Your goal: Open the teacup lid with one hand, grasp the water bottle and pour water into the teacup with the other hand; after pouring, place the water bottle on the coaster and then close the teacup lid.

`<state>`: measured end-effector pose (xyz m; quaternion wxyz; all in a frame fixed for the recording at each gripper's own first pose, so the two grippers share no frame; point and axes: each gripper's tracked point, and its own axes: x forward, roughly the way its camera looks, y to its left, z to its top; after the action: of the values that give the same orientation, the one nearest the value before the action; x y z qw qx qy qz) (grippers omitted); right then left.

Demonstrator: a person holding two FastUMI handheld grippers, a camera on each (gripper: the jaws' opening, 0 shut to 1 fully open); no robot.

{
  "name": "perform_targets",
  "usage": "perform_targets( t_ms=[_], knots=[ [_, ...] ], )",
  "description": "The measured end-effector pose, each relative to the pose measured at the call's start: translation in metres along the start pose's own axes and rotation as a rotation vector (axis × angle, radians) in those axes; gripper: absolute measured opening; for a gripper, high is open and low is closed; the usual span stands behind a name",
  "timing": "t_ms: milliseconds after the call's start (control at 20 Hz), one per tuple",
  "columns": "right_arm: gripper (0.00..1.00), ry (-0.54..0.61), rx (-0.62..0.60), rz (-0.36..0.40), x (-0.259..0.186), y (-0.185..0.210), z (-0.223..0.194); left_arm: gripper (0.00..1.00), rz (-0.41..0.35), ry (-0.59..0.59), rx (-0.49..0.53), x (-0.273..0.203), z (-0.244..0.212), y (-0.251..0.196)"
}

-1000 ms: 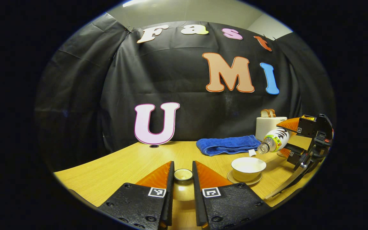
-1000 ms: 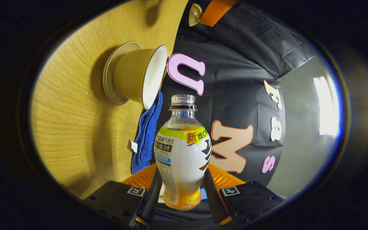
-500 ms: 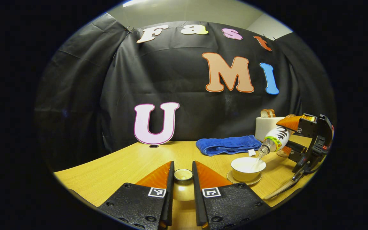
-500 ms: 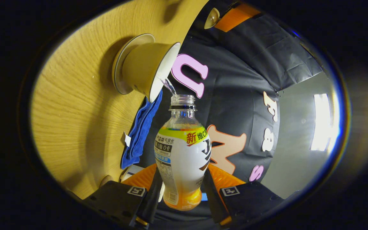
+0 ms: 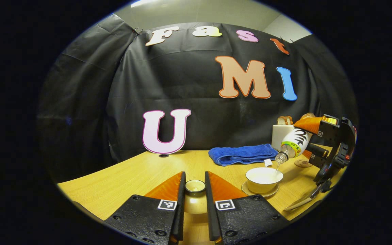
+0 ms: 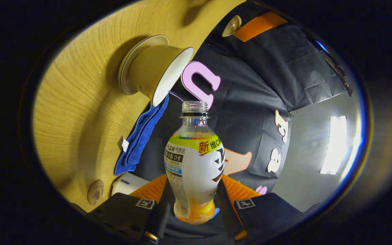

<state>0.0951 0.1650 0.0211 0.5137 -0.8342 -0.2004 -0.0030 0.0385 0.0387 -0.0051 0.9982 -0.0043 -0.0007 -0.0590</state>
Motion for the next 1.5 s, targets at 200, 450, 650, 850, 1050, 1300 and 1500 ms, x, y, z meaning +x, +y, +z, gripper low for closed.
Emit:
perform_targets(
  t_ms=[200, 450, 650, 850, 1050, 1300, 1500],
  knots=[
    [0.72, -0.003, 0.003, 0.011, 0.001, 0.005, 0.001, 0.26, 0.000, 0.000, 0.000, -0.001, -0.001, 0.001],
    [0.72, 0.056, 0.286, 0.137, -0.003, 0.039, 0.000, 0.26, -0.002, 0.000, 0.000, 0.000, -0.001, 0.000],
    [0.69, 0.107, 0.579, 0.231, -0.008, 0.051, -0.002, 0.26, -0.004, 0.000, -0.001, 0.000, -0.001, 0.000],
    [0.74, 0.171, 0.872, 0.305, -0.011, 0.057, -0.002, 0.27, -0.003, 0.000, -0.001, -0.001, -0.001, -0.001],
    [0.69, 0.231, 1.197, 0.287, -0.017, 0.048, -0.027, 0.27, -0.003, -0.001, -0.002, -0.001, 0.000, -0.001],
    [0.70, 0.303, 1.611, 0.219, -0.004, 0.042, -0.074, 0.27, -0.003, -0.001, -0.001, -0.001, 0.000, -0.001],
    [0.70, 0.370, 1.836, 0.195, 0.005, 0.063, -0.108, 0.26, 0.001, 0.000, -0.001, -0.001, 0.000, 0.000]
  ],
)
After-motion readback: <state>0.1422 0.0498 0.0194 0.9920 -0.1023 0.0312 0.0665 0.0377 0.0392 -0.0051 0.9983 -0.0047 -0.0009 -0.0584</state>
